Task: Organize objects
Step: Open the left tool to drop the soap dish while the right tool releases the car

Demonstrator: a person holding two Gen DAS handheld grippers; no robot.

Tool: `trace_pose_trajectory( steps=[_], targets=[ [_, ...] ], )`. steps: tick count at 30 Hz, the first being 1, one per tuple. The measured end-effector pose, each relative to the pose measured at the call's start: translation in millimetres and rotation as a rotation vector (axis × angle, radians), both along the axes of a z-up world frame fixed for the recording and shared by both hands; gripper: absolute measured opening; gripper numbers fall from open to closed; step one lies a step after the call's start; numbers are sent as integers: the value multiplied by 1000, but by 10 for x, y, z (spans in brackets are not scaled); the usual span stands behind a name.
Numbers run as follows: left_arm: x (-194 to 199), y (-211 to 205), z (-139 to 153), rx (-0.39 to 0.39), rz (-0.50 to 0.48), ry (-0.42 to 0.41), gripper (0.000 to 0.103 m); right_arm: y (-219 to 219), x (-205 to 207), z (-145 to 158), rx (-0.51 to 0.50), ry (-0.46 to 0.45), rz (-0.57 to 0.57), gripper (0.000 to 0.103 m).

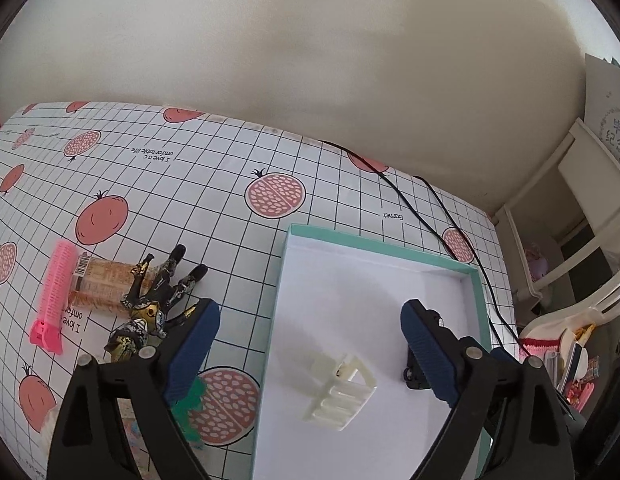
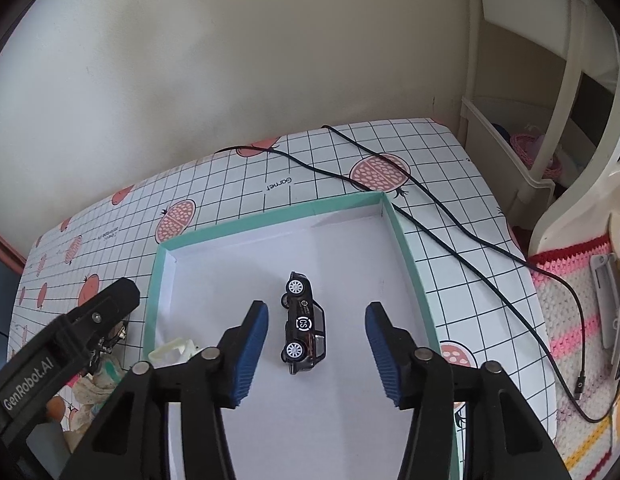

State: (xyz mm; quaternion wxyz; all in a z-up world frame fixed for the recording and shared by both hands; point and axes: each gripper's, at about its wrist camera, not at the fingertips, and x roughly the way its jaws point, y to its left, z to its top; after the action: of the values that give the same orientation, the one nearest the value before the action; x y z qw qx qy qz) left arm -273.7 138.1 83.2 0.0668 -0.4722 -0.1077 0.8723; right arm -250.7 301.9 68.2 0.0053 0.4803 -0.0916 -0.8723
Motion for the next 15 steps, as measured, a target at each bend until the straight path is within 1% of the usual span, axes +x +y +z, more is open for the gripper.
trace_pose_trajectory(
  steps=[1, 3, 6, 11, 13, 15],
  targets=[
    [-6, -11, -9, 3, 5, -5, 94, -5, -4, -9, 3, 1, 3, 71],
    [-23, -41, -32, 23, 8, -18, 95, -16, -7, -30, 9, -1, 11, 73],
    [-35, -72, -60, 43, 12, -23, 96, -26, -14, -58, 12, -1, 15, 81],
    [-52, -110, -79, 60, 18, -26, 96, -54, -8, -57, 22, 15, 29, 96],
    [-52, -124, -74, 68, 20, -22, 96, -66, -7, -52, 25, 21, 34, 100],
    [-52, -140, -69, 78, 21, -19, 96, -70, -5, -51, 23, 23, 38, 101]
  ],
)
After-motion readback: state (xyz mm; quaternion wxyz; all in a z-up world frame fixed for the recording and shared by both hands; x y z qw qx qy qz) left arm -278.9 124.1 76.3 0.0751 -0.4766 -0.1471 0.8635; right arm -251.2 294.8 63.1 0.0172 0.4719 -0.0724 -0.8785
